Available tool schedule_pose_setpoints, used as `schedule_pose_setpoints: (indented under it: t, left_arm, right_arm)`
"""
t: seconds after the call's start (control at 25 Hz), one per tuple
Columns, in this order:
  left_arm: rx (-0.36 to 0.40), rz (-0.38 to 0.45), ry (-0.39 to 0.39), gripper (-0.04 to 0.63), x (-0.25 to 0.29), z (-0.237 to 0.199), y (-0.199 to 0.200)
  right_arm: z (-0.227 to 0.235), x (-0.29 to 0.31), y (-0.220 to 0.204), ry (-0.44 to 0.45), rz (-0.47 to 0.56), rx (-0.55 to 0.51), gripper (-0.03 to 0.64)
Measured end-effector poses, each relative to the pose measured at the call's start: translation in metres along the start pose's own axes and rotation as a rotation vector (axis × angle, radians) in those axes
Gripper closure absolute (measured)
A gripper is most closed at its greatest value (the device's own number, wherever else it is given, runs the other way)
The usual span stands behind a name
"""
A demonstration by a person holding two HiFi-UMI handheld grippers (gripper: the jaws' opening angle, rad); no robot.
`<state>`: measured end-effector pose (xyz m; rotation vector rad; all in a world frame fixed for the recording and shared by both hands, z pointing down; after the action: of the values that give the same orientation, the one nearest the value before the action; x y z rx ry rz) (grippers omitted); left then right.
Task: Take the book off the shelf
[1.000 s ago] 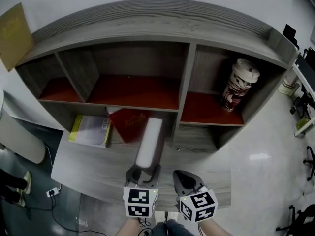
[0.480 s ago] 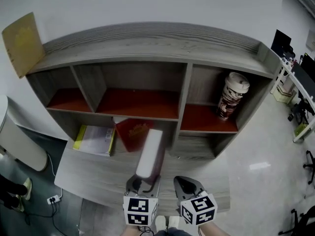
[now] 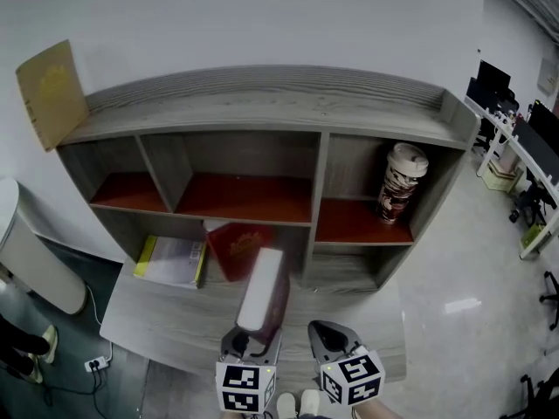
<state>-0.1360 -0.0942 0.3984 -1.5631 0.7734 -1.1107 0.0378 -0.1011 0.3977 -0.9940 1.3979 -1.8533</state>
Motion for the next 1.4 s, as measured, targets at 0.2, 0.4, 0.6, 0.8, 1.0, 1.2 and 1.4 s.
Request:
schedule_pose_setpoints:
  t: [0.2,0.4,0.6,0.8,1.0,1.2,1.4]
  left_arm:
    - [0.010,0.001,0.008,0.382,-0.010,0.005,0.003]
    - [0.012,0.010,0.013,0.382,-0.019,0.010,0.007]
    - [0.008,0.032,0.020,0.382,-0.027,0.016,0.006]
    - [-0.007,0.024,0.017,0.382,-0.038,0.027,0.021]
    - [-0.004,0.036,0.023,0.382,-0.044,0.030,0.025]
    - [-0.003,0.032,0.026,0.382,-0.051,0.035,0.027]
    - [-0.004,0.028,0.027,0.382,-0.054,0.038,0.029]
  right_arm:
    - [-0.003,-0.008,0.004,0.013,0.021,-0.012,0.609]
    - [-0.007,-0.016,0.010,0.028,0.061,-0.019,0.609]
    - [-0.011,-0.024,0.015,0.030,0.077,-0.038,0.609]
    - [-0.017,-0.031,0.015,0.041,0.080,-0.049,0.609]
    - [-0.020,-0.038,0.015,0.046,0.092,-0.055,0.609]
    - [-0.023,-0.046,0.016,0.045,0.101,-0.057,0.609]
    - [-0.025,-0.050,0.017,0.049,0.110,-0.061,0.609]
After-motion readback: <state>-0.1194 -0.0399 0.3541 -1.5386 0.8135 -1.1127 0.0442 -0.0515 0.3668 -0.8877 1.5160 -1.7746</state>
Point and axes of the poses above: the fingertips, and each gripper's own axes: x forward along the fingers, z to its right, y out of its top, the point moved 9 cm from there along -x, backward along the fingers, and after that the axes turned 9 degrees about z, right-handed, at the moved point
